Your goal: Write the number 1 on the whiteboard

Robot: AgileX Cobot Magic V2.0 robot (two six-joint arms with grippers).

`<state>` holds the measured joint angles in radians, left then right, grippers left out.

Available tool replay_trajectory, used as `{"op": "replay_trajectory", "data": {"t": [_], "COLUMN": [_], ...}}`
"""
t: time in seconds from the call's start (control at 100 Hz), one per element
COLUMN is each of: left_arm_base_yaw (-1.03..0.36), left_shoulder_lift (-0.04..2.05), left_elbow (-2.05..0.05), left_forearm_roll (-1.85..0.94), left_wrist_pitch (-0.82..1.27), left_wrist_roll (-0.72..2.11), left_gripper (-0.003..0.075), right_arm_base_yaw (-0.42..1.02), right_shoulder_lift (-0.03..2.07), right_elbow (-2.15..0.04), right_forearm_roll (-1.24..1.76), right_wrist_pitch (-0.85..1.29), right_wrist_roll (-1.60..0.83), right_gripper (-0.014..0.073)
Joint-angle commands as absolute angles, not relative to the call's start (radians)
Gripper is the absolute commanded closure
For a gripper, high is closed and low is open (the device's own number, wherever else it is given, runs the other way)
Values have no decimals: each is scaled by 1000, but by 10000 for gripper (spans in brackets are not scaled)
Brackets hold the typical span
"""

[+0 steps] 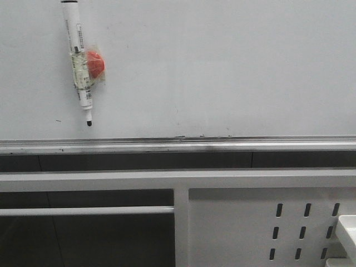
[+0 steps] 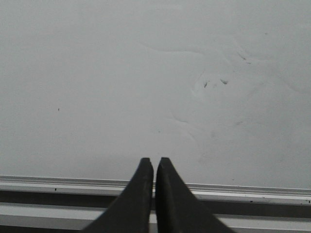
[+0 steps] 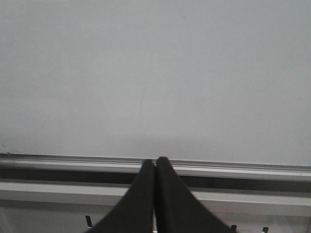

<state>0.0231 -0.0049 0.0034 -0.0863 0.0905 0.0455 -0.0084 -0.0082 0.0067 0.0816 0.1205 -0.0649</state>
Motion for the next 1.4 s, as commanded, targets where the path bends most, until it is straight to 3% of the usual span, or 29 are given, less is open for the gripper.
{"op": "replay_trajectory", "data": {"t": [0.0,1.39], "left_arm_base_yaw": [26,26], "left_shoulder_lift": [-28,-28], "left_elbow": [38,34], "left_forearm_roll": [-95,-127], "left_wrist_pitch": [11,-52], "left_wrist_roll": [45,45], "left_gripper": [740,740], "right_arm_base_yaw": [-15,-15], "right_shoulder_lift": [-30,-30], "right_elbow": [22,22], "right_forearm_roll": [81,75], "right_wrist_pitch": [51,18], "right_wrist_roll": [-66,-66], "right_gripper": [663,663]}}
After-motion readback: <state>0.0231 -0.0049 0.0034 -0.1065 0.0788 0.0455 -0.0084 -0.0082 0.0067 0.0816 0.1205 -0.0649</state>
